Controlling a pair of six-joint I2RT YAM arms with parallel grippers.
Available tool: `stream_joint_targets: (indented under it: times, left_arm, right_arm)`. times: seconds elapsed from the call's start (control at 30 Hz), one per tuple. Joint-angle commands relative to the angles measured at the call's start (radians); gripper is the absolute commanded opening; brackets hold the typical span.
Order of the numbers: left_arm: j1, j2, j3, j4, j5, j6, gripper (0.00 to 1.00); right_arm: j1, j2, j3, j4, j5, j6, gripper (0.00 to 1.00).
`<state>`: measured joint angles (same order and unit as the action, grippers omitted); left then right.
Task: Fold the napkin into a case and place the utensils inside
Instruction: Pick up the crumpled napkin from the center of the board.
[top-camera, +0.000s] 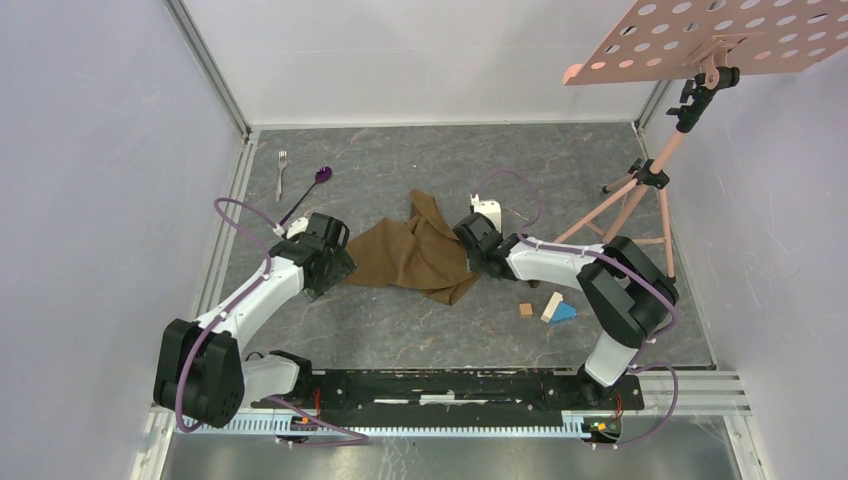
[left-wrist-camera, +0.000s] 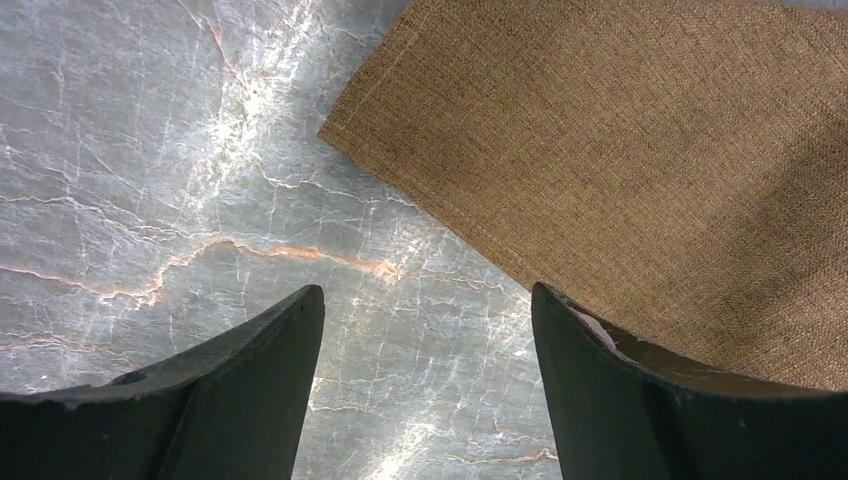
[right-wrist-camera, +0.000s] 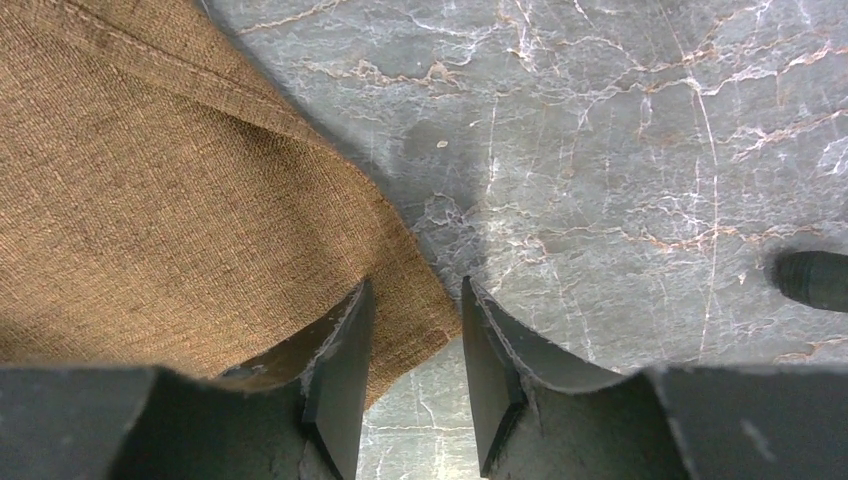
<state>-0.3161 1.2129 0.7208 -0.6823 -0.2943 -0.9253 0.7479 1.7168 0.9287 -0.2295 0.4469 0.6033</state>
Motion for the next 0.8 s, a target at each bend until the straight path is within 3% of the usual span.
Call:
stream_joint_targets:
  times: [0.0,0.1,0.2,0.23,0.4,0.57,0.77]
  left_arm:
    - [0.002,0.000,0.010,0.010,-0.045,-0.049,0.82]
    - [0.002,0.016,0.013,0.003,-0.042,-0.055,0.81]
    - [0.002,0.029,0.014,0.004,-0.039,-0.056,0.80]
    - [0.002,0.032,0.014,0.004,-0.039,-0.056,0.79]
    - [0.002,0.055,0.005,0.029,-0.049,-0.048,0.76]
    - [0.002,0.130,0.021,0.040,-0.043,-0.037,0.66]
    - [0.003,0.151,0.030,0.017,-0.116,-0.054,0.62]
  right_arm:
    - [0.003,0.008,-0.043,0.012,0.001,0.032,0.42]
    - [0.003,-0.001,-0.066,0.030,0.014,0.033,0.30]
    - [0.004,-0.028,-0.074,0.052,0.020,0.020,0.05]
    - [0.004,-0.042,-0.073,0.058,0.022,0.015,0.00]
    - [0.006,-0.122,-0.054,0.061,0.039,-0.043,0.00]
    - [0.004,-0.214,-0.087,0.109,-0.043,-0.094,0.00]
    - [0.005,-0.244,-0.108,0.127,-0.060,-0.112,0.00]
